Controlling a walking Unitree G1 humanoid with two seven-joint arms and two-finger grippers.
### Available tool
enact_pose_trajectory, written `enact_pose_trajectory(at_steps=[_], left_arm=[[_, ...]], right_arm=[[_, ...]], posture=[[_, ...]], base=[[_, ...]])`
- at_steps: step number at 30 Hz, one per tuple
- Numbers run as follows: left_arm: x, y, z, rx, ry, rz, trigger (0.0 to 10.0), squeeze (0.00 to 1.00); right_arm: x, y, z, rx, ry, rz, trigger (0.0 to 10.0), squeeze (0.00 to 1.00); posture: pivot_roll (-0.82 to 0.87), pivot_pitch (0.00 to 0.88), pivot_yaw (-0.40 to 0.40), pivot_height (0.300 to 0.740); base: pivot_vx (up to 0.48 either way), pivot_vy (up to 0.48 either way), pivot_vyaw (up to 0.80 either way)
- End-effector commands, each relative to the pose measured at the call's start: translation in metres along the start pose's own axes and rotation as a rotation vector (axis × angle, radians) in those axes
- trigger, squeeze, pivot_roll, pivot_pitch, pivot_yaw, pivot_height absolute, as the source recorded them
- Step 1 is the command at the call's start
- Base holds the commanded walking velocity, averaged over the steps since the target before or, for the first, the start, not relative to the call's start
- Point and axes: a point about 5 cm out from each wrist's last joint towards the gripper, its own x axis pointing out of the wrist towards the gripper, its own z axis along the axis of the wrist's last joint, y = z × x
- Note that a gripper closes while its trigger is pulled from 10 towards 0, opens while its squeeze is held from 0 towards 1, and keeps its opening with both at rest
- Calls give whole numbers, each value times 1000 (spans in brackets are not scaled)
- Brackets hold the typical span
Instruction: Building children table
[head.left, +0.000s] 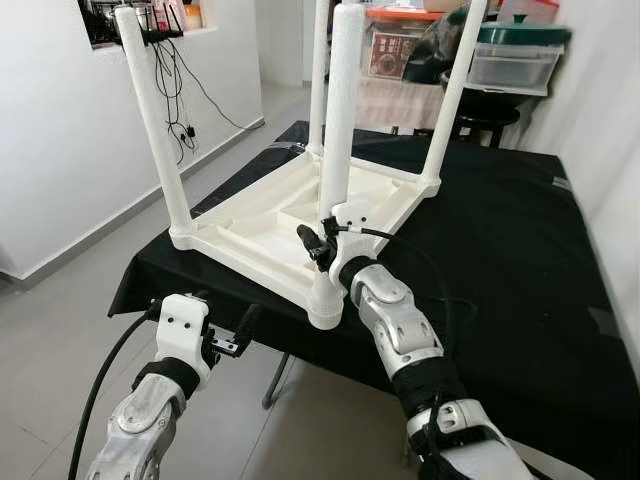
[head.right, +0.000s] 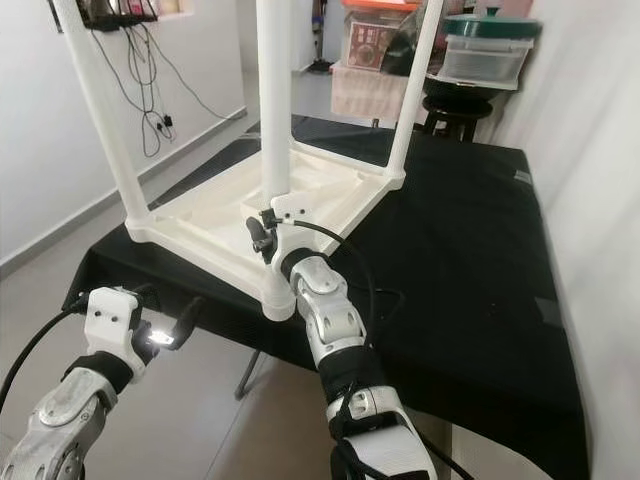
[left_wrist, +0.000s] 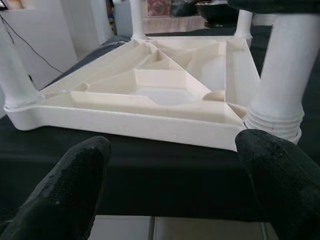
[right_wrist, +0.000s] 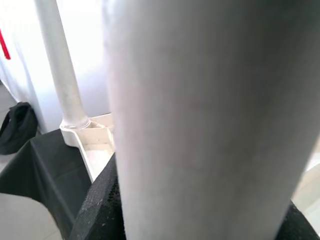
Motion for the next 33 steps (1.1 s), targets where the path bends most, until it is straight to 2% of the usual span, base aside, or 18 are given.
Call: enact_pose_trajectory(at_steps=[1, 2, 3, 4, 5, 6, 11, 12, 13, 14, 16, 17, 18, 20, 21, 28, 29, 33], left_arm=[[2, 2, 0, 9, 1, 8, 10000, 0], [2, 2, 0, 13, 1, 12, 10000, 0], [2, 2, 0, 13, 1, 12, 10000, 0], [2, 2, 0, 15, 1, 14, 10000, 0], [2, 2, 0, 15, 1, 14, 10000, 0], [2, 2, 0, 17, 3, 13, 10000, 0], [2, 2, -1, 18, 4, 9, 10000, 0], [2, 2, -1, 18, 5, 8, 10000, 0], [2, 2, -1, 18, 5, 8, 10000, 0], [2, 2, -1, 18, 5, 7, 10000, 0], [2, 2, -1, 18, 5, 7, 10000, 0], [2, 2, -1, 18, 5, 7, 10000, 0], [2, 2, -1, 18, 5, 7, 10000, 0], [2, 1, -2, 20, 5, 7, 10000, 0], [1, 1, -2, 21, 6, 7, 10000, 0], [1, 0, -2, 23, 8, 5, 10000, 0], [1, 0, -2, 24, 9, 5, 10000, 0], [0, -1, -4, 24, 13, 3, 10000, 0]], right_arm=[[-1, 3, -31, -3, 133, -3, 0, 0], [1, 2, -28, -6, 123, 12, 10000, 0], [1, 2, -28, -6, 123, 12, 10000, 0], [4, 2, -26, -5, 115, 53, 10000, 792], [4, 2, -26, -5, 115, 53, 10000, 792], [7, 5, -18, 12, 86, 143, 10000, 1000], [10, 6, -5, 27, 35, 241, 10000, 1000], [9, 6, 3, 22, 24, 340, 10000, 859], [9, 6, 3, 22, 24, 340, 10000, 859], [9, 6, 8, 16, 22, 403, 10000, 859], [9, 6, 8, 16, 22, 403, 10000, 859], [7, 6, 12, 0, 27, 520, 10000, 0], [7, 6, 12, 0, 27, 520, 10000, 0], [4, 4, 14, -65, 41, 701, 10000, 0], [3, 3, 15, -82, 49, 747, 10000, 0], [4, -1, 16, -87, 68, 777, 10000, 0], [3, -4, 16, -63, 82, 787, 0, 0], [4, -20, 17, -10, 83, 711, 0, 0]], posture=[[-28, 0, -52, 740], [-22, 0, -53, 740], [-22, 0, -53, 740], [-19, 0, -51, 740], [-19, 0, -51, 740], [-20, 0, -50, 740], [-19, 0, -49, 740], [-11, 0, -58, 740], [-11, 0, -58, 740], [-10, 0, -59, 740], [-10, 0, -59, 740], [-2, 0, -63, 740], [-2, 0, -63, 740], [16, 0, -69, 740], [16, 0, -69, 740], [23, 0, -71, 740], [28, 0, -74, 740], [24, 0, -74, 740]], base=[[0, 0, 0], [0, 0, 0], [0, 0, 0], [0, 0, 0], [0, 0, 0], [0, 0, 0], [0, 0, 0], [0, 0, 0], [0, 0, 0], [0, 0, 0], [0, 0, 0], [0, 0, 0], [0, 0, 0], [0, 0, 0], [0, 0, 0], [0, 0, 0], [0, 0, 0], [0, 0, 0]])
